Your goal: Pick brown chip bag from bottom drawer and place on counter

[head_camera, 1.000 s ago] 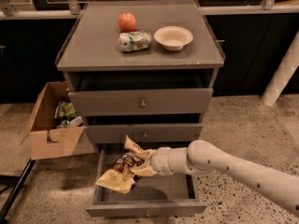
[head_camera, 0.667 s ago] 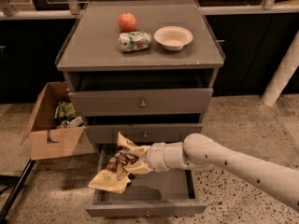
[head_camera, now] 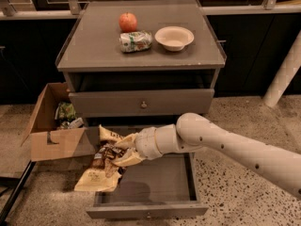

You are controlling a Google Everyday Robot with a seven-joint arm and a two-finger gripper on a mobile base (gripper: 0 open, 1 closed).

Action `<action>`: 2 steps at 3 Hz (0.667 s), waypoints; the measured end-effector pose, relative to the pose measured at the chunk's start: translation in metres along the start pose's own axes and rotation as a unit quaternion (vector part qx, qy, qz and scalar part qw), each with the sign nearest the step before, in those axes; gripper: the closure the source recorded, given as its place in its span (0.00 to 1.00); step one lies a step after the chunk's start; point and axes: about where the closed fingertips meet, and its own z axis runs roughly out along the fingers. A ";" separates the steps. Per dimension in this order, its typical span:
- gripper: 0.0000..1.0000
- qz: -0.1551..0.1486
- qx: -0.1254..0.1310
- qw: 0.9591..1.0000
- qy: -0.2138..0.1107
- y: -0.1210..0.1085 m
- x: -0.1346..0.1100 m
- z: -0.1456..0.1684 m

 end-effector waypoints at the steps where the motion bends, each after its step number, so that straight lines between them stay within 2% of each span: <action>1: 1.00 0.000 0.000 1.000 0.000 0.000 0.000 0.000; 2: 1.00 -0.011 -0.005 1.000 -0.005 -0.006 -0.010 0.006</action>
Offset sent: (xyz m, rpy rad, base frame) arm 0.0132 0.0181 0.0175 0.0147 -0.0366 0.0352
